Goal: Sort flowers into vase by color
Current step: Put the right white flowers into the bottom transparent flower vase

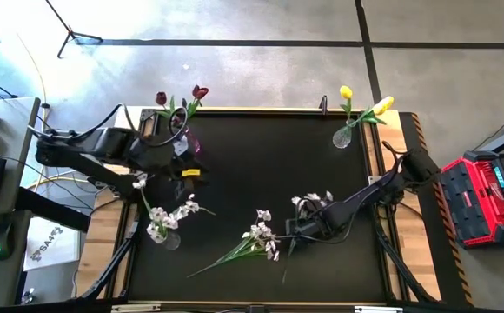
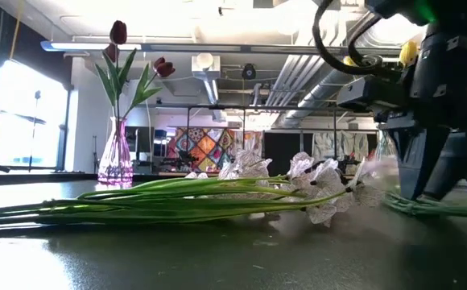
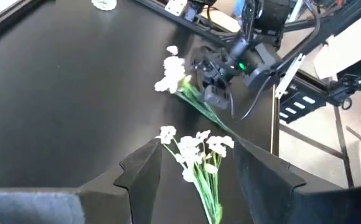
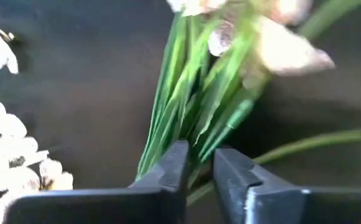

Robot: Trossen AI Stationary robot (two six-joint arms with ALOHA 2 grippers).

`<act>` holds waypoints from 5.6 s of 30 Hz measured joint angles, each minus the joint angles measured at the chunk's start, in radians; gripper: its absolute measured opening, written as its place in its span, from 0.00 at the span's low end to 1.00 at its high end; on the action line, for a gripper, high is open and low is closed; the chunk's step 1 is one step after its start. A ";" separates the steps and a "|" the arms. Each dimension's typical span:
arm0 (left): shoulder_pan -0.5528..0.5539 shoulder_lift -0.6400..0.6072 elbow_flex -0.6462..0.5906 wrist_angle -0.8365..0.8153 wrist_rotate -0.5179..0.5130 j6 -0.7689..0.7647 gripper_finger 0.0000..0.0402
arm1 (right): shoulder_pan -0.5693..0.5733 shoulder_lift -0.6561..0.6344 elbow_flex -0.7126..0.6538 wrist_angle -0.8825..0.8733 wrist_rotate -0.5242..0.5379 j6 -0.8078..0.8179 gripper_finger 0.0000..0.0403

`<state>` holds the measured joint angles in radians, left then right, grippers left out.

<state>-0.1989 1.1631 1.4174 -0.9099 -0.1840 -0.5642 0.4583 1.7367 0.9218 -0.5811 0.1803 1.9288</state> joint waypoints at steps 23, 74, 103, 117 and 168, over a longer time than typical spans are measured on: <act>0.022 0.010 0.000 0.125 0.022 -0.026 0.47 | 0.044 -0.203 0.304 0.044 0.874 -0.777 0.00; 0.016 0.138 0.000 0.684 0.022 0.384 0.35 | -0.127 -0.227 0.467 0.949 0.365 -1.955 0.00; -0.280 -0.266 0.000 -0.093 -0.342 0.182 0.00 | -0.030 -0.319 0.467 0.072 0.764 -1.069 0.42; -0.487 -0.468 -0.113 -0.133 -0.453 0.201 0.00 | -0.019 -0.312 0.466 0.047 0.731 -0.982 0.41; -0.649 -0.771 -0.585 0.257 -0.225 0.305 0.00 | -0.027 -0.311 0.466 0.039 0.623 -0.934 0.41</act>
<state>-0.8482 0.3923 0.8327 -0.6525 -0.4093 -0.2596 0.4316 1.4258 1.3880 -0.5419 0.8036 0.9948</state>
